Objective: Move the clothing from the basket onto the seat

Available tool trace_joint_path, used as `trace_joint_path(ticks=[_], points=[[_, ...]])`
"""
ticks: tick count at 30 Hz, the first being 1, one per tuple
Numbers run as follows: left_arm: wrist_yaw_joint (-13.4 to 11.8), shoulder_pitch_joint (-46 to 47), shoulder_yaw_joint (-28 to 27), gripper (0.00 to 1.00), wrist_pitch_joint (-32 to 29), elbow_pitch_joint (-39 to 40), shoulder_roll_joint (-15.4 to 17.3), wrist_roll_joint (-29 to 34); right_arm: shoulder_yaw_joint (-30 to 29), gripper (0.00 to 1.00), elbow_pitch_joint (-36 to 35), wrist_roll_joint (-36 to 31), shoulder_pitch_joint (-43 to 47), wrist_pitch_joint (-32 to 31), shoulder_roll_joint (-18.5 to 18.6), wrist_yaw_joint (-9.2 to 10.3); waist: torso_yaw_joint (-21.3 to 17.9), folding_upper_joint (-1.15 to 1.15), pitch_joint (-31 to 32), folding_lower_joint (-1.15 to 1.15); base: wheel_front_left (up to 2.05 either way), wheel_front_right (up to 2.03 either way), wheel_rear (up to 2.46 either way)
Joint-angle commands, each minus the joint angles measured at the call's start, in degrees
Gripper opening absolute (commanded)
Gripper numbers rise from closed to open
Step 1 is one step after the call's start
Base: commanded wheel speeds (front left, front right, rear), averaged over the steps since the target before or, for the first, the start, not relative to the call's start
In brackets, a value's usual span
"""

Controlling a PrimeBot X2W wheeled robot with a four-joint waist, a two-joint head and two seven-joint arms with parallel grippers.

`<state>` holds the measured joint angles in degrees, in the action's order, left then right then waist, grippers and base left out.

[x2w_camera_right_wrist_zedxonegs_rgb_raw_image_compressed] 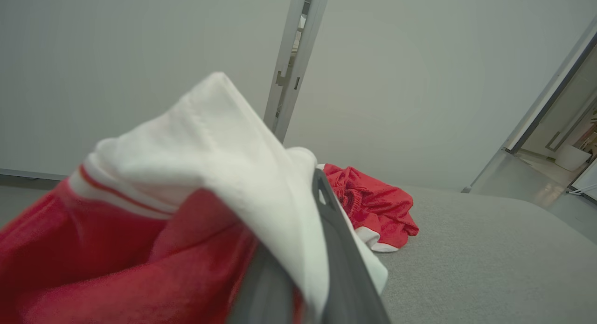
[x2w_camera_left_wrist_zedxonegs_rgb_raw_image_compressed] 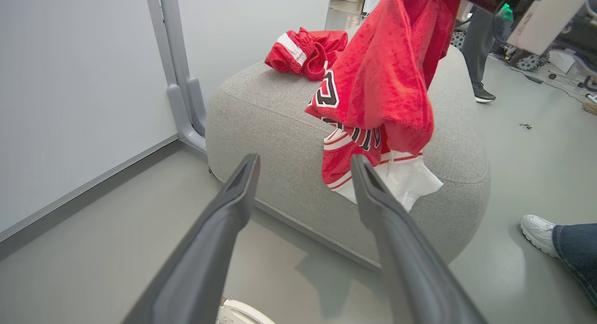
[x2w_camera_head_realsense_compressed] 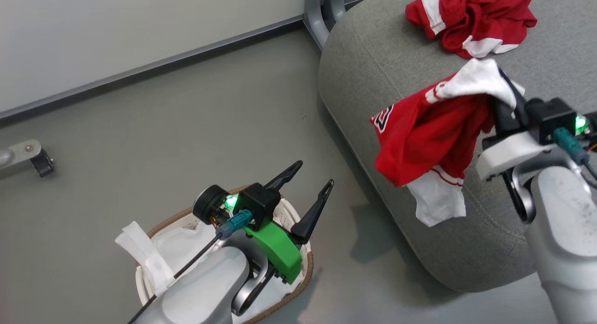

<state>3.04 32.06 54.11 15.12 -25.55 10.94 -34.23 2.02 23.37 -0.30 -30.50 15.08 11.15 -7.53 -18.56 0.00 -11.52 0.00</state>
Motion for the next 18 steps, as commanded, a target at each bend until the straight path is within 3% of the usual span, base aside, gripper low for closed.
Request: trace_joint_path(ticks=[1, 9, 18], points=[[-0.06, 1.31, -0.20, 1.00, 0.03, 0.41, 0.62, 0.84, 0.25, 0.00, 0.75, 0.58, -2.89, 0.13, 1.60, 0.08, 1.43, 0.00, -2.86, 0.00, 0.00, 0.00, 0.00], [-0.87, 4.49, -0.02, 1.00, -0.19, 2.81, 1.39, 2.86, -0.45, 0.00, 5.70, 2.97, -21.82, -2.18, 9.85, 0.08, 3.87, 0.00, -10.59, 0.00, 0.00, 0.00, 0.00], [-1.74, 9.29, 0.70, 1.00, -0.93, 8.41, 0.37, 5.53, -7.51, 0.00, 10.61, 1.19, -37.60, -7.83, 24.09, 0.08, 10.30, 0.00, -20.24, 0.00, 0.00, 0.00, 0.00]])
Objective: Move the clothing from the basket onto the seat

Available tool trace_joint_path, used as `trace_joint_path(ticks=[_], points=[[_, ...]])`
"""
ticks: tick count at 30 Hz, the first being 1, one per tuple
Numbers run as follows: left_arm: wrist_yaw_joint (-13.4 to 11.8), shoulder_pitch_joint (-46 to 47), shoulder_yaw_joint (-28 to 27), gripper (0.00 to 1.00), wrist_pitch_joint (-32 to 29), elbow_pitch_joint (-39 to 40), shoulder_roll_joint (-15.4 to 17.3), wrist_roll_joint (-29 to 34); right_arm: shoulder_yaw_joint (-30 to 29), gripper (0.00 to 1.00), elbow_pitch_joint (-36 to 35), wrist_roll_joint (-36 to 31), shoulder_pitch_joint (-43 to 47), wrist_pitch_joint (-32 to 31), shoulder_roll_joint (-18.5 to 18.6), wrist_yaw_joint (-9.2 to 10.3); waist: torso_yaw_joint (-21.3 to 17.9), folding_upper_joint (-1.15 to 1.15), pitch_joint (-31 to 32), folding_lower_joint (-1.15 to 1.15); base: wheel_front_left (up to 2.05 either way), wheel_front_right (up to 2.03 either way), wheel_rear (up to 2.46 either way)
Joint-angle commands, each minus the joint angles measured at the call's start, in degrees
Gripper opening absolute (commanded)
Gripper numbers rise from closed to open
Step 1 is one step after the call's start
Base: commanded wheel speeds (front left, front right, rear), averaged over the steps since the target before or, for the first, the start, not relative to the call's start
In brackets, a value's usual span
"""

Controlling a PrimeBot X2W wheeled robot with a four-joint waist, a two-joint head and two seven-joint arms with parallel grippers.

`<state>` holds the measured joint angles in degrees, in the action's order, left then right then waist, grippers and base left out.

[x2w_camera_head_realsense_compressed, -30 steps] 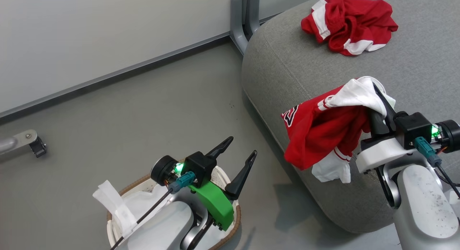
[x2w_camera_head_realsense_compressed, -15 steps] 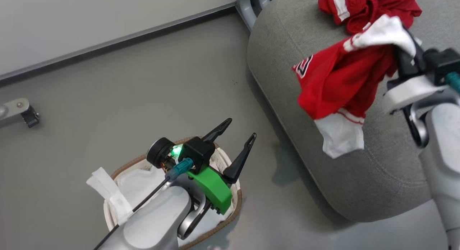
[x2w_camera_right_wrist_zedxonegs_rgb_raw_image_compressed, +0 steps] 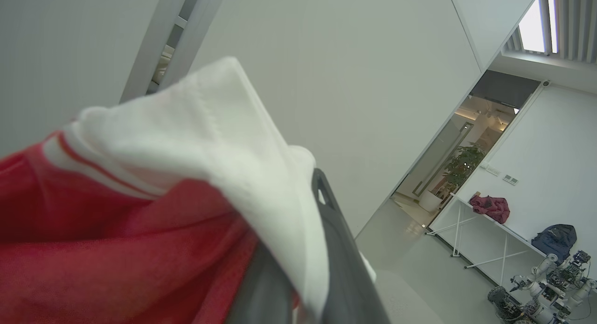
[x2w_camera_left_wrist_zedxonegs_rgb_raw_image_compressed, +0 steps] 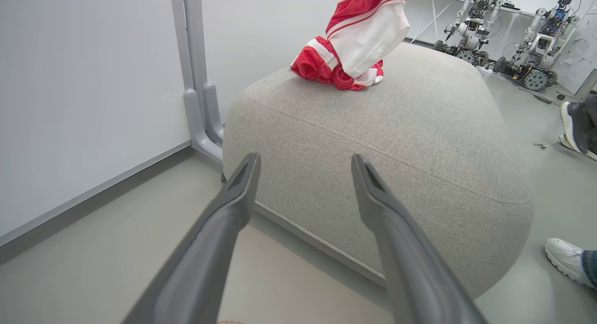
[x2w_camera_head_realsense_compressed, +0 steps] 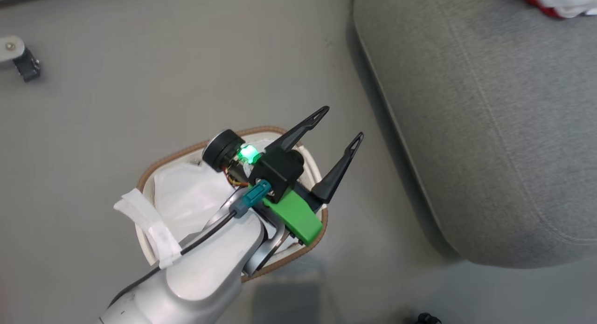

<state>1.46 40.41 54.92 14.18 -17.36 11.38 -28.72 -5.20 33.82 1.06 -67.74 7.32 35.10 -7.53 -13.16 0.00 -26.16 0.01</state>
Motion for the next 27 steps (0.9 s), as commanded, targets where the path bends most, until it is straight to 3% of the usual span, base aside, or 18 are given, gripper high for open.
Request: trace_joint_path(ticks=[1, 7, 15, 20, 22, 23, 24, 27], points=[[-0.22, 1.28, 0.07, 1.00, -0.19, 0.82, -0.10, 0.29, -1.17, 0.00, 0.86, -0.55, -1.03, -0.66, 0.96, 0.08, 5.44, 0.00, -6.41, -0.01, 0.00, 0.00, 0.00], [-0.82, 3.24, 0.62, 1.00, -1.13, 4.32, 0.55, 2.02, -8.30, 0.00, 6.81, -4.59, -0.64, -2.28, 3.30, 0.08, 8.14, 0.00, -10.83, -0.01, 0.00, 0.00, 0.00], [-1.54, 3.32, 1.08, 1.00, -1.71, 6.45, 1.56, 2.57, -18.13, 0.00, 16.60, -9.25, 5.78, 2.32, -0.99, 0.08, 9.62, 0.00, -13.09, -0.01, 0.00, 0.00, 0.00], [-2.02, 3.00, 1.19, 1.00, -2.36, 7.11, 2.55, 2.68, -20.17, 0.00, 20.09, -11.97, 6.94, 4.46, -4.06, 0.08, 9.07, 0.00, -13.64, -0.01, 0.00, 0.00, 0.00], [-2.13, 2.90, 1.05, 1.00, -2.40, 7.21, 3.13, 2.56, -20.64, 0.31, 20.52, -13.24, 7.01, 5.40, -5.02, 0.08, 8.53, 0.00, -13.67, -0.01, 0.00, 0.00, 0.00], [-2.26, 2.80, 0.98, 1.00, -2.46, 7.23, 3.30, 2.44, -20.87, 0.58, 20.63, -13.62, 7.07, 5.92, -5.78, 0.08, 8.24, 0.00, -13.58, -0.01, 0.00, 0.00, 0.00], [-2.36, 2.73, 0.91, 1.00, -2.53, 7.17, 3.46, 2.32, -21.03, 0.97, 20.64, -13.81, 7.14, 6.30, -6.53, 0.08, 7.96, 0.00, -13.46, -0.01, 0.00, 0.00, 0.00], [-2.60, 2.70, 0.78, 1.00, -2.65, 7.36, 3.48, 2.03, -21.42, 1.00, 20.63, -14.60, 7.75, 7.19, -7.73, 0.08, 7.18, 0.00, -12.80, -0.01, 0.00, 0.00, 0.00]])
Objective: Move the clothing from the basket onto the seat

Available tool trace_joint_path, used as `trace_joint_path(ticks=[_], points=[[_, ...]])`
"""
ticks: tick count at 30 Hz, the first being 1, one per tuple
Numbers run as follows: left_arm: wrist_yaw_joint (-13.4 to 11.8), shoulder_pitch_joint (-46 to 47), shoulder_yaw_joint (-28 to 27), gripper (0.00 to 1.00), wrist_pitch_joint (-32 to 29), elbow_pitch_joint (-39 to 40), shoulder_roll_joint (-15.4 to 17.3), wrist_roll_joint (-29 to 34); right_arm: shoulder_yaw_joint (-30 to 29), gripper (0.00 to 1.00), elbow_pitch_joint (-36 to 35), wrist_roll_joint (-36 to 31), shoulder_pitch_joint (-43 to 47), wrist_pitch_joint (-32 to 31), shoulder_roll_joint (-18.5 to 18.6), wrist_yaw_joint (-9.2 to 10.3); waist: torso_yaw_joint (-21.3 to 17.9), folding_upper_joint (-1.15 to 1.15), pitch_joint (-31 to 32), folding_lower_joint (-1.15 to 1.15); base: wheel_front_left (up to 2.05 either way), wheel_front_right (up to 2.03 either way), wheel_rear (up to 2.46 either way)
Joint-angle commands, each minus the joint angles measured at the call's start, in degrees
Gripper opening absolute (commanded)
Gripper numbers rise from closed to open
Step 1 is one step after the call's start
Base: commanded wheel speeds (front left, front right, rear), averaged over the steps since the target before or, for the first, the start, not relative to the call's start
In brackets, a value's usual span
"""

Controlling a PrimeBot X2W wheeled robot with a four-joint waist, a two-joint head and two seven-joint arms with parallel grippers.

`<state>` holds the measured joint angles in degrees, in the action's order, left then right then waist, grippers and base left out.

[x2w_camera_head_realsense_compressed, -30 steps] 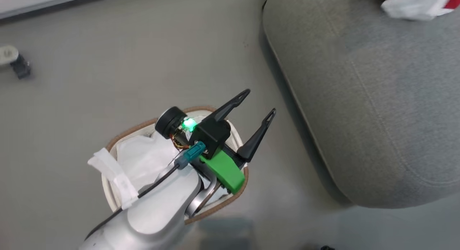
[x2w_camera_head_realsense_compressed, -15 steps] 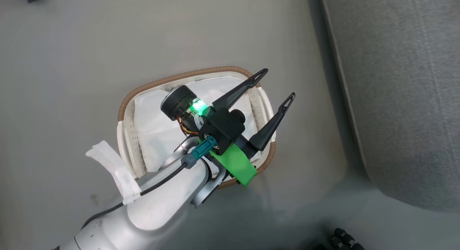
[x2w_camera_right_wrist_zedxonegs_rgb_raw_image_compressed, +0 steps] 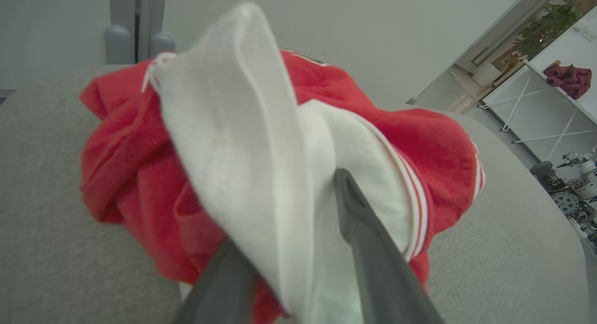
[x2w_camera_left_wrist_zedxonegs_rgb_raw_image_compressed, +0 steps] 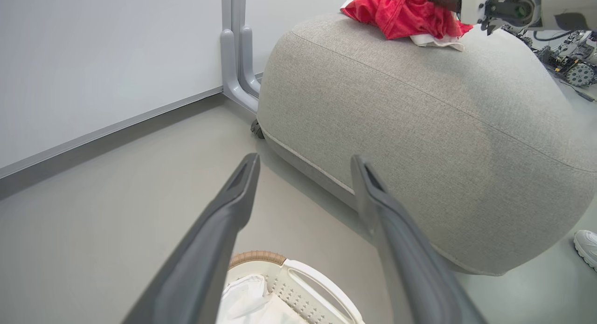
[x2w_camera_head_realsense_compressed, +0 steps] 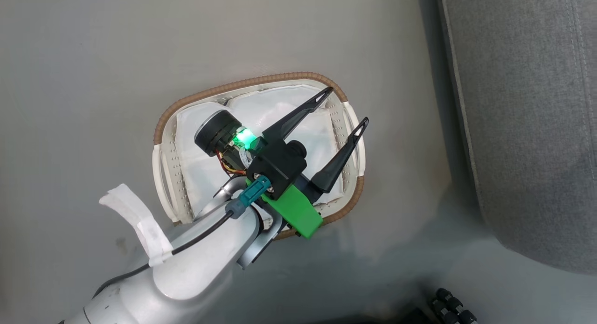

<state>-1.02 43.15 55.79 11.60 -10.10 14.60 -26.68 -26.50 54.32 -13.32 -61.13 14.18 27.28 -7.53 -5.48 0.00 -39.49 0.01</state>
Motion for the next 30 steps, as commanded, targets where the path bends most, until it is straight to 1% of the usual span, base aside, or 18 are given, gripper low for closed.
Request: trace_joint_path(ticks=[1, 6, 8, 16, 20, 25, 28, 30], points=[[-0.25, -0.09, -0.17, 1.00, -0.01, 0.07, 0.33, -0.15, 0.01, 1.00, 0.00, -0.47, 1.24, 0.51, -0.29, 0.08, -0.73, 0.00, 0.81, -0.01, 0.00, 0.00, 0.00], [-0.61, -0.86, -0.63, 1.00, 0.45, -0.52, 0.86, -0.79, 1.78, 1.00, -1.78, -0.14, 3.12, 0.95, -2.45, 0.08, -2.09, 0.00, 2.90, -0.01, 0.00, 0.00, 0.00], [-0.81, -1.36, -1.00, 1.00, 0.77, -0.78, 1.04, -1.09, 3.00, 1.00, -3.96, 0.81, 4.19, 1.01, -3.54, 0.08, -2.58, 0.00, 4.11, -0.01, 0.00, 0.00, 0.00], [-1.80, -4.03, -3.45, 1.00, 2.53, -2.82, 1.45, -3.59, 9.69, 1.00, -11.48, 4.88, 13.58, 1.00, -6.65, 0.08, -3.55, 0.00, 9.90, -0.01, 0.00, 0.00, 0.00], [-2.17, -5.73, -4.91, 1.00, 3.17, -3.90, 1.30, -4.52, 12.88, 1.00, -14.72, 6.73, 17.64, 1.00, -7.59, 0.08, -3.40, 0.00, 12.92, -0.01, 0.00, 0.00, 0.00], [-2.79, -8.11, -7.26, 1.00, 3.58, -4.85, 1.11, -5.37, 16.97, 1.00, -18.13, 8.57, 20.74, 1.01, -7.67, 0.08, -2.82, 0.00, 17.00, -0.01, 0.00, 0.00, 0.00], [-3.24, -9.77, -9.34, 1.00, 3.62, -5.08, 0.54, -5.67, 18.00, 1.00, -19.07, 9.67, 21.22, 1.01, -7.91, 0.08, -2.03, 0.00, 19.52, -0.01, 0.00, 0.00, 0.00], [-3.71, -11.31, -11.50, 1.00, 3.65, -4.68, 0.05, -5.74, 17.41, 1.00, -19.02, 9.94, 20.51, 1.02, -8.62, 0.08, -1.45, 0.00, 21.17, -0.01, 0.00, 0.00, 0.00]])
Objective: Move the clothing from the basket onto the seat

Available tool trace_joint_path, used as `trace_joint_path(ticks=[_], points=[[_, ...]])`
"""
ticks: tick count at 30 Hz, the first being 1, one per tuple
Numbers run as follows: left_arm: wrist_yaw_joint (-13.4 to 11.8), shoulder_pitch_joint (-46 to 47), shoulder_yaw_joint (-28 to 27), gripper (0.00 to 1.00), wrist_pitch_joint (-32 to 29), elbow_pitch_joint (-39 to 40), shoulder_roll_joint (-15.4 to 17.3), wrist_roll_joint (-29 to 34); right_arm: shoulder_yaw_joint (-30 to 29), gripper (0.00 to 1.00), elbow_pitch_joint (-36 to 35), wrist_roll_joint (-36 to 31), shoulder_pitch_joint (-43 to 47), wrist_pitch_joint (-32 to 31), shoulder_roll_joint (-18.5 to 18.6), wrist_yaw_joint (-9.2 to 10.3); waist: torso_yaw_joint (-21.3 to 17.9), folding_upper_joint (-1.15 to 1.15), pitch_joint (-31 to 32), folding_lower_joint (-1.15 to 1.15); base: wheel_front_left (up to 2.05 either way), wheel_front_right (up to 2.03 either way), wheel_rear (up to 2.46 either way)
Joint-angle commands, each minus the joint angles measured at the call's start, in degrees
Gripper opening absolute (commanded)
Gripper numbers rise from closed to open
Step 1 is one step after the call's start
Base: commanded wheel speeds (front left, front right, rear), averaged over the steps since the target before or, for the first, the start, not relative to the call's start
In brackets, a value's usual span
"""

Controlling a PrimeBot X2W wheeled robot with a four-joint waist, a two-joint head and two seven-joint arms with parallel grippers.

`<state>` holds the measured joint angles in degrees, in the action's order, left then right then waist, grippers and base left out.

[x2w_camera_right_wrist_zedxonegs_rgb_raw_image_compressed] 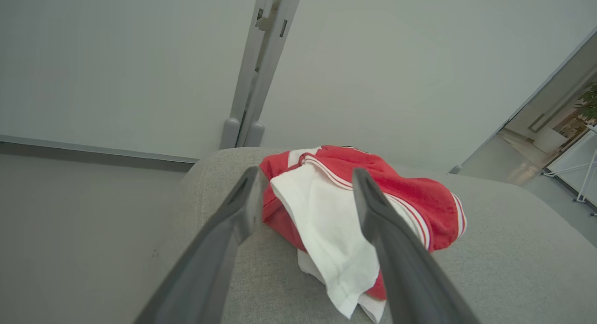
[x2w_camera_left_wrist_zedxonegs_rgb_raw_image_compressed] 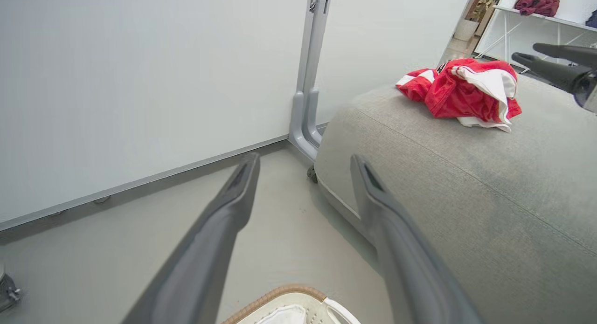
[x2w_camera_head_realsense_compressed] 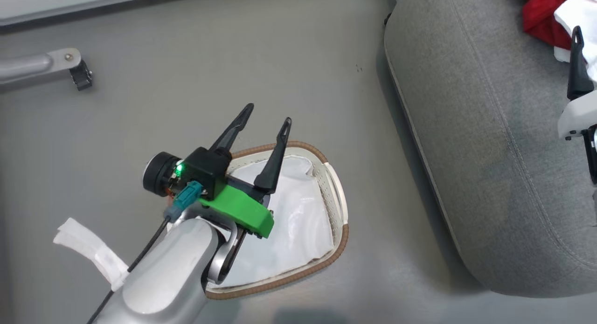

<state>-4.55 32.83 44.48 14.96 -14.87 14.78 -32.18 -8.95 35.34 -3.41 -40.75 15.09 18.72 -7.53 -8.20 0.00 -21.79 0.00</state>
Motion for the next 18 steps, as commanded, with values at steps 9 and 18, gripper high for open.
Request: trace_joint_path(ticks=[9, 18], points=[[-1.16, -10.00, -12.62, 1.00, 0.25, 1.06, -2.29, 1.97, 1.62, 1.00, -1.47, 1.78, 1.11, 0.10, -7.15, 0.08, 5.62, 0.00, 10.14, 0.00, 0.00, 0.00, 0.00], [-2.04, -20.73, -25.08, 1.00, 0.19, 2.38, -3.82, 5.40, 3.05, 1.00, -5.43, 5.04, 10.68, 0.10, -14.33, 0.08, 9.84, 0.00, 15.14, 0.00, 0.00, 0.00, 0.00]])
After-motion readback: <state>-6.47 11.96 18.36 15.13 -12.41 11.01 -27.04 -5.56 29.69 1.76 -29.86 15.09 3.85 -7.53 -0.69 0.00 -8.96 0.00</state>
